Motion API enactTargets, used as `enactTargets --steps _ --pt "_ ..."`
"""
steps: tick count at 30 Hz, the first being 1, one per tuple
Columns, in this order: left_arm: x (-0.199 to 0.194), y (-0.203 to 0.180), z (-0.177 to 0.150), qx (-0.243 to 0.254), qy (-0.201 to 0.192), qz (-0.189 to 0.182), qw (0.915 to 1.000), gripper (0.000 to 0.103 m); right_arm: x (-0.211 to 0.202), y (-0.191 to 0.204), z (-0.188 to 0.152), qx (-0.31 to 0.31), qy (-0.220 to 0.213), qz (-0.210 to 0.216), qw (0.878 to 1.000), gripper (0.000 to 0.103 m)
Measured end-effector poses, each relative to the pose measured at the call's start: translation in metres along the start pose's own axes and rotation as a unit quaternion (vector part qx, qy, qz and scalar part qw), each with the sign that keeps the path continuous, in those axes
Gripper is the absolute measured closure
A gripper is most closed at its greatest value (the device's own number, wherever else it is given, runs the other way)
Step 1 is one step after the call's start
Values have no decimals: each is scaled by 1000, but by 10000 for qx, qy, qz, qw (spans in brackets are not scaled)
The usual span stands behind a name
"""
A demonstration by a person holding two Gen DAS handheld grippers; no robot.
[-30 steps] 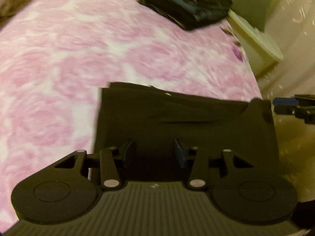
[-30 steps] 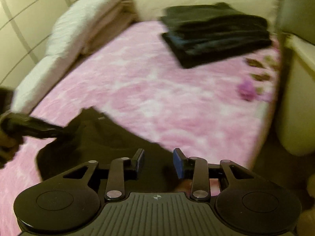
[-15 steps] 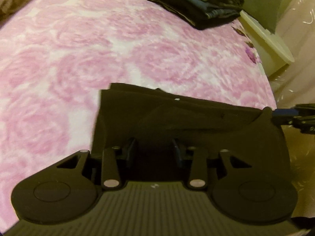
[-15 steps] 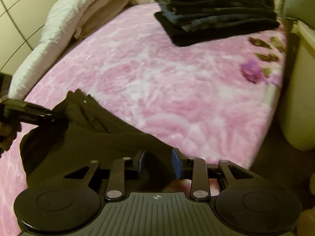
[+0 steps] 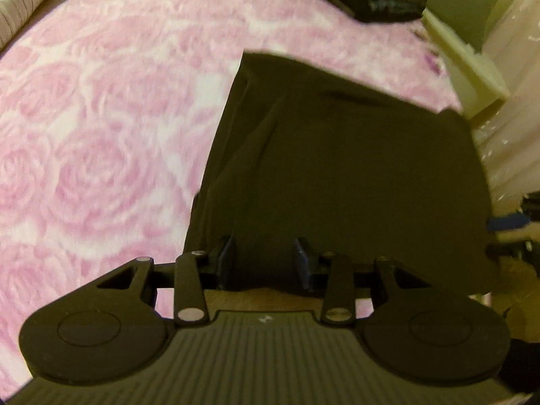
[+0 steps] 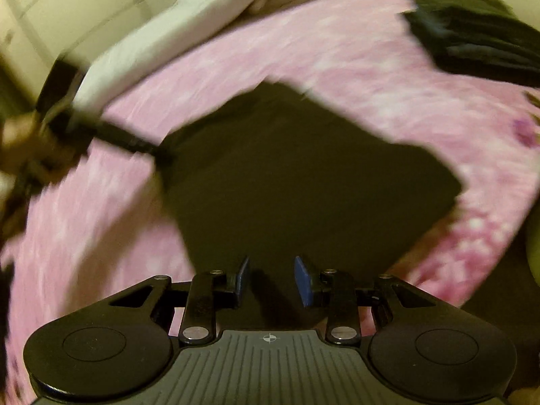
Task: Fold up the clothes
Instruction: 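Flatten the folded brown shirt on the sheet with both grippers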
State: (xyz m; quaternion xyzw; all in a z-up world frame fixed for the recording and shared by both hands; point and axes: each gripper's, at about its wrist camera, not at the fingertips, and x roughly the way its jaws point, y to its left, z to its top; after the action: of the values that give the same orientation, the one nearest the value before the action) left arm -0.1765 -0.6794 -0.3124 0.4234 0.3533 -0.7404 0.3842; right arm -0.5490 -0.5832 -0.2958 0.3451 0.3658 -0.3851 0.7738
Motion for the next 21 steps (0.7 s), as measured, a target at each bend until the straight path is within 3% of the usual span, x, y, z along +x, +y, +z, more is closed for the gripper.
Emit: enactTargets --steps 6,11,14,17,21 --pt "13 4 -6 132 -235 35 9996 71 16 5 -25 -15 29 -278 9996 69" --pt "0 9 -13 -31 -331 256 9991 86 5 7 -34 74 101 -487 9987 69" --pt "-13 6 -16 -83 -377 340 9987 84 -8 14 -29 264 27 -554 9981 69" --pt "-25 -8 -17 83 -606 62 9981 77 -15 26 -18 175 -219 -490 9984 69" --pt "-13 -22 -9 369 -738 -305 9961 76 3 31 -6 75 -243 -331 9991 69"
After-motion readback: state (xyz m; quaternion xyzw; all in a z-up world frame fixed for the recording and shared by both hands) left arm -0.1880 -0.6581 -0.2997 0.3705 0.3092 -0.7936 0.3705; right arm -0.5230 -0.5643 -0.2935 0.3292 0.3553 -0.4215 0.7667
